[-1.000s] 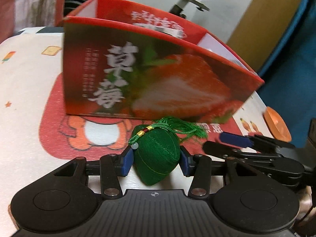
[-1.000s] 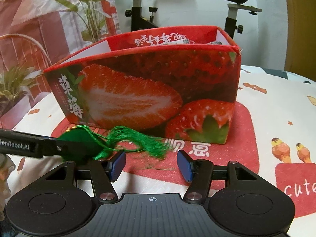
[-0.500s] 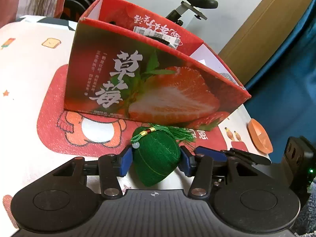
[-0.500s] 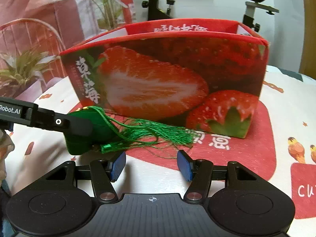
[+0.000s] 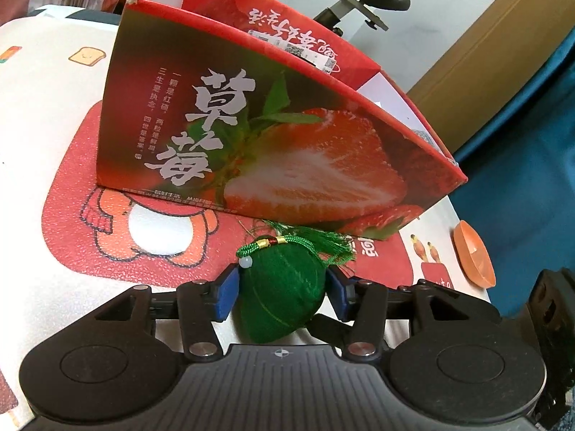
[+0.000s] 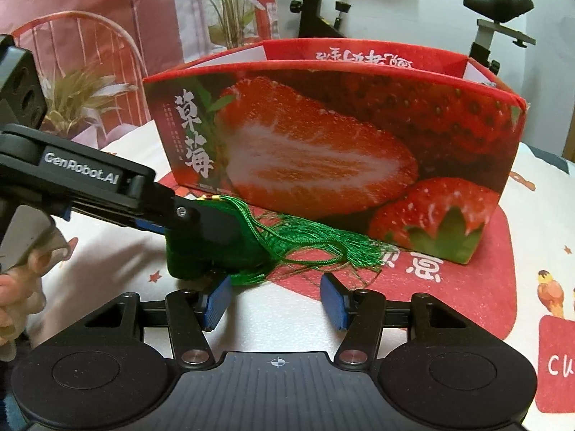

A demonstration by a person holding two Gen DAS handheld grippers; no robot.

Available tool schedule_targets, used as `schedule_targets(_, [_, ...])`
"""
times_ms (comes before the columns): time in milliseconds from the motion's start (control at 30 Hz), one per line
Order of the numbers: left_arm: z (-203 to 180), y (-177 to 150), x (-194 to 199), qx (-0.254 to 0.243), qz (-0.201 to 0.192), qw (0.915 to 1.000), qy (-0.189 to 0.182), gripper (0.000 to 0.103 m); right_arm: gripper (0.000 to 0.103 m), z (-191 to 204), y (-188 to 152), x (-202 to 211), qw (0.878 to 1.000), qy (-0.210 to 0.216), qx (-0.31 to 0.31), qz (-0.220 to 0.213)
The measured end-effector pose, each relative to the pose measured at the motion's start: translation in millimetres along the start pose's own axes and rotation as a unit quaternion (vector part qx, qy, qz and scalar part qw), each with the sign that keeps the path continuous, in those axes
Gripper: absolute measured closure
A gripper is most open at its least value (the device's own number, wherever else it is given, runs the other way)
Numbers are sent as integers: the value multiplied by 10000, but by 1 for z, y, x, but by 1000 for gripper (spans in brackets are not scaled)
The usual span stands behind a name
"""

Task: Organize soft objects
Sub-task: 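Grasp the green pouch with the left tool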

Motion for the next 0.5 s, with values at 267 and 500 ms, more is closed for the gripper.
schedule_targets(267, [2,1,5,148,0,9997,-174,53,50,14,3,0,9994,186,308,13])
schedule_targets(500, [-2,0,5,74,6,9997,-218,57,59,20,4,0,9986,313,415,30])
Point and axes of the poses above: each gripper's, at about its wrist camera, not at the fingertips, and x roughly against the way its jaws point, z to its left, y to its top, the point moved 7 cm from there along -x, roughly the way its jaws point, and after that the axes turned 10 degrees about y, right-handed, at the moved point
